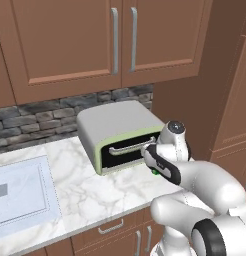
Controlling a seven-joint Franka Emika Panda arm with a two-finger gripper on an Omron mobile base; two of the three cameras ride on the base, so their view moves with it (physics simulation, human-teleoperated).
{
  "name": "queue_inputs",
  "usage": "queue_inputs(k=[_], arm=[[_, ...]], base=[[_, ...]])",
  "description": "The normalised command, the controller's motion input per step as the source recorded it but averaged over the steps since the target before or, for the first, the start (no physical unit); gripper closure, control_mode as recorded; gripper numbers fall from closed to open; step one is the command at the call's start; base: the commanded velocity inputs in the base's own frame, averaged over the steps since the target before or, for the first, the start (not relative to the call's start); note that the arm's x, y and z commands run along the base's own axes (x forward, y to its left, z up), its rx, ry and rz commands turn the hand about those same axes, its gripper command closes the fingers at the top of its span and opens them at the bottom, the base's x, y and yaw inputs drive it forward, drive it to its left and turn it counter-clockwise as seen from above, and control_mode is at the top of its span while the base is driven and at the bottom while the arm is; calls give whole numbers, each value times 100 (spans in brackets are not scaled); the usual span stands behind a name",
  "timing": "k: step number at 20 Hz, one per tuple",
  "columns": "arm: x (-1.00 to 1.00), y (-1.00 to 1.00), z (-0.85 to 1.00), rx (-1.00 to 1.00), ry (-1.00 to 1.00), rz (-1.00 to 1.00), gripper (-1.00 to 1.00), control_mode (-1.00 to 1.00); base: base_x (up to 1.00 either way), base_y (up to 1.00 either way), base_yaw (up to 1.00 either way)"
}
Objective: Place the drinks on the dining counter in a tight cluster.
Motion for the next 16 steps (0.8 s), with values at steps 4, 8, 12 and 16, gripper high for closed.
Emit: queue_inputs(k=[4,8,12,16], arm=[[0,0,-6,0,0,0,-100,-100],[-6,0,0,0,0,0,-100,-100],[-7,0,-10,0,0,0,-100,-100],[-4,0,-12,0,0,0,-100,-100]], base=[[0,0,0],[0,0,0],[0,0,0],[0,0,0]])
